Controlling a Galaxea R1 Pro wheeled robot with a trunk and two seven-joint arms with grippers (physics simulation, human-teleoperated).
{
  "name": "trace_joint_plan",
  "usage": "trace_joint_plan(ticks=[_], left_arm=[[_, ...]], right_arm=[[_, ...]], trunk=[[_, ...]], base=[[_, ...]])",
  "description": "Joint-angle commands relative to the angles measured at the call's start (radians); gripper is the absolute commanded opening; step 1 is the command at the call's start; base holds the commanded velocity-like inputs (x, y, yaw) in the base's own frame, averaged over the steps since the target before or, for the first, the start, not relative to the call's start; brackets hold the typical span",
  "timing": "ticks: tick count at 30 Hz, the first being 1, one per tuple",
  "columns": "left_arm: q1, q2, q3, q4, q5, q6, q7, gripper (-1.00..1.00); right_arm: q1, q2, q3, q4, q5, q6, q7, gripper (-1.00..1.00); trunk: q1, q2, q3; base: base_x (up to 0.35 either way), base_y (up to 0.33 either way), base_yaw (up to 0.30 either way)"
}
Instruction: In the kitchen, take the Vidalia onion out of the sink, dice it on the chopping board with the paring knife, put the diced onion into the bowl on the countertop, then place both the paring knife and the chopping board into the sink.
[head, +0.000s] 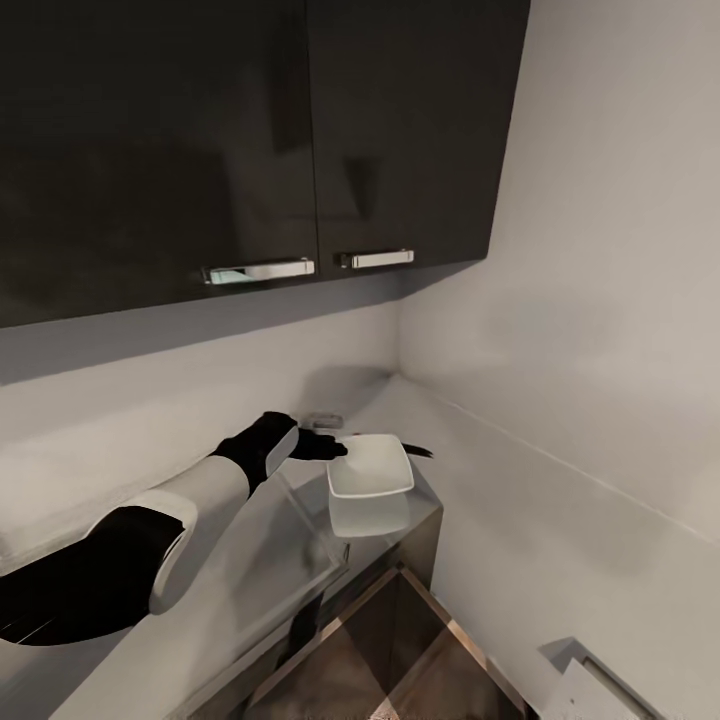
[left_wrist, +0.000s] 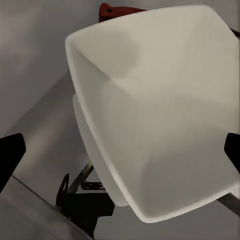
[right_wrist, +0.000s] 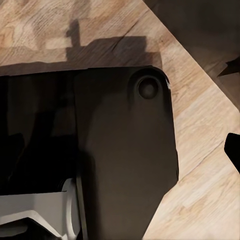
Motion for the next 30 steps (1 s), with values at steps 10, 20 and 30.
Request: trace_joint_plan(ticks=[10, 20, 30], left_arm=[[-0.001, 0.004, -0.008, -0.001, 0.01, 0.004, -0.022, 1.0], [-0.001, 0.007, -0.008, -0.001, 0.01, 0.003, -0.021, 1.0], [-0.001, 0.006, -0.008, -0.002, 0.01, 0.003, -0.02, 1.0]], right_arm=[[0.0, 0.0, -0.006, -0.002, 0.011, -0.001, -0.002, 1.0], [0.0, 0.001, -0.006, -0.002, 0.011, -0.001, -0.001, 1.0], [0.0, 0.001, -0.006, -0.002, 0.011, -0.001, -0.001, 1.0]], trunk=[[0.001, -0.002, -0.017], [0.001, -0.002, -0.032], [0.001, -0.002, -0.047]], base=[[0.0, 0.0, 0.0], [0.0, 0.024, 0.0], [0.0, 0.001, 0.0]])
